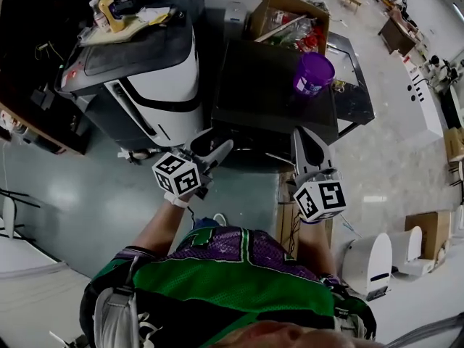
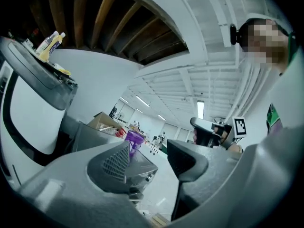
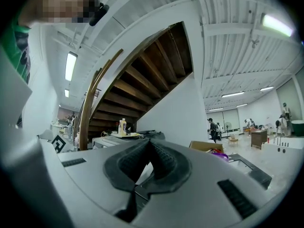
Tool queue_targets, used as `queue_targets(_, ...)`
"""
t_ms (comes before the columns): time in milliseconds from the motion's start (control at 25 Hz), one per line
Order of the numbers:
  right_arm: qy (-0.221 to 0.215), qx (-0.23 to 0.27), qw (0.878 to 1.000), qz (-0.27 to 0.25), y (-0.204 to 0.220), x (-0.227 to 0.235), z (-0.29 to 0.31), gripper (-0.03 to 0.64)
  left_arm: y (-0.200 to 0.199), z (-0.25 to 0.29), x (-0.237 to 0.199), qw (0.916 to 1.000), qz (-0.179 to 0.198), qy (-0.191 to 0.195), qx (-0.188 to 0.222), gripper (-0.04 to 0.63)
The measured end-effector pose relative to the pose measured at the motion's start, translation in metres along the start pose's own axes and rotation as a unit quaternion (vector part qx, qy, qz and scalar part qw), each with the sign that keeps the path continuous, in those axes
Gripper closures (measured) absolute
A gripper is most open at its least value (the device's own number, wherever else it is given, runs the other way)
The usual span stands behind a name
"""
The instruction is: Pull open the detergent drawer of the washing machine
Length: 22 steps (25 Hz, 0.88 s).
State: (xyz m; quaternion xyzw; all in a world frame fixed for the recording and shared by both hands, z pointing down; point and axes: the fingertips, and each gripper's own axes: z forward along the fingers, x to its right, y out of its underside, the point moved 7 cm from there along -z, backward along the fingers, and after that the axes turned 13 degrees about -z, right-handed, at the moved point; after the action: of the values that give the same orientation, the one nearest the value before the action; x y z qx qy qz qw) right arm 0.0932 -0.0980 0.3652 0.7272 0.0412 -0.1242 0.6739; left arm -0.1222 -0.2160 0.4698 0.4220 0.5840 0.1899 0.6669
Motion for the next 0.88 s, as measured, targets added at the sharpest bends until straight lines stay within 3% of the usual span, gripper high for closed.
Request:
queue_targets(280, 0.010, -0.023, 1.000, 0.005, 0.022, 0.007, 0.006, 0.615, 0.036, 0.020, -0.039, 0.9978, -0.051, -0.005, -0.041, 0.353)
queue_targets(520, 0.006, -0.038, 0.999, 0.012, 0.038, 0.021, 0.010, 0.615, 0.067, 0.042, -0.062, 0.9951, -0.070, -0.019, -0.067, 0.353)
queue_targets(880, -0.055, -0.014, 0.998, -0.007, 0.040, 0.049, 0.043, 0.615, 0.114, 0.068, -0.106, 0.9876, -0.122, -0.068, -0.071, 0.353)
